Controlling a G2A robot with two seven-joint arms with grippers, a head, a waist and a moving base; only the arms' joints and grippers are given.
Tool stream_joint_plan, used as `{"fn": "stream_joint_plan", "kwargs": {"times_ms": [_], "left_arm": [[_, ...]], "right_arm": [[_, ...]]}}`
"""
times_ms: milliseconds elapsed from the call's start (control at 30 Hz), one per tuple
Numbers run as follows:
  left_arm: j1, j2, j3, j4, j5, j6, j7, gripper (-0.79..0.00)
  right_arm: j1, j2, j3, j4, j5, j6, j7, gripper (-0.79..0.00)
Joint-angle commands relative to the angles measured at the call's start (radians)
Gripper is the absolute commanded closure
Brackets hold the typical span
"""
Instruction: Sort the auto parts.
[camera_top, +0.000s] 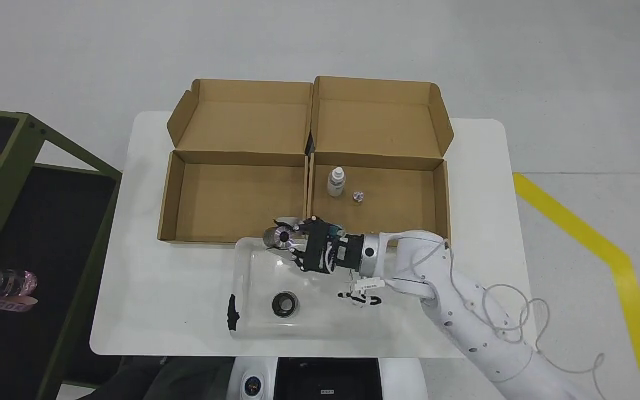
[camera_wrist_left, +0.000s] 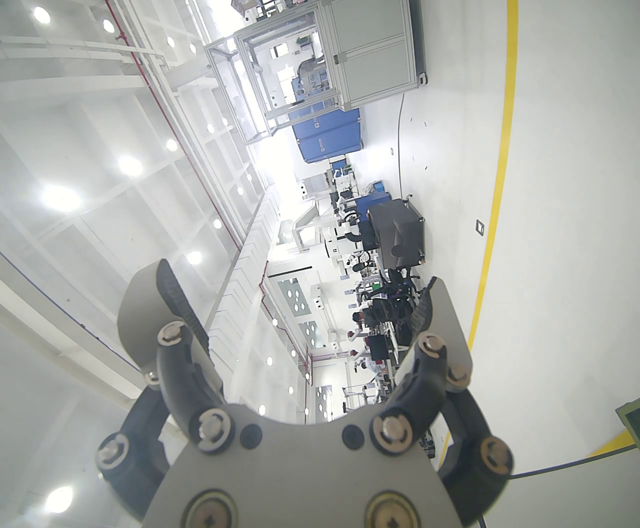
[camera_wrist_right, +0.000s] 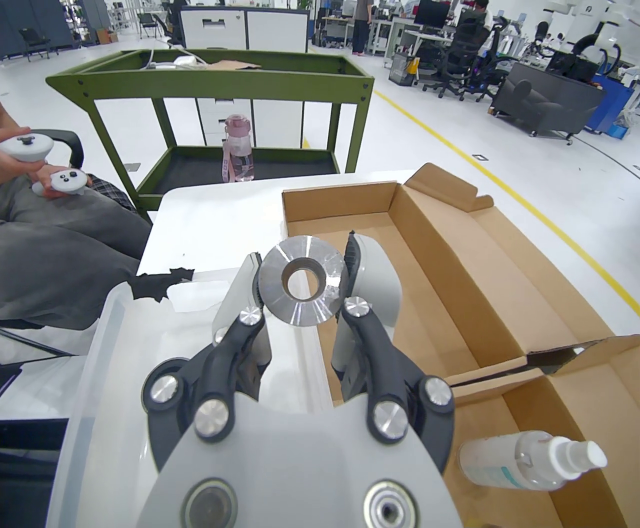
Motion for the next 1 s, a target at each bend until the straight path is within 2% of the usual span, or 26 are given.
{"fn": "stream_joint_plan", "kwargs": {"times_ms": [0,500,967], "left_arm": [[0.000,0.000,0.000,0.000,0.000,0.000,0.000,-0.785],[0.000,0.000,0.000,0.000,0.000,0.000,0.000,-0.785],[0.000,0.000,0.000,0.000,0.000,0.000,0.000,-0.785]], "right_arm": [[0.002,0.000,0.011,-0.002,0.013,0.005,-0.006,0.000],[0.021,-0.008,0.062,0.025,0.074,0.042,-0.034,0.000],[0.136,-0.038,0.019,0.108,0.055,0.118,0.090,0.000]]}}
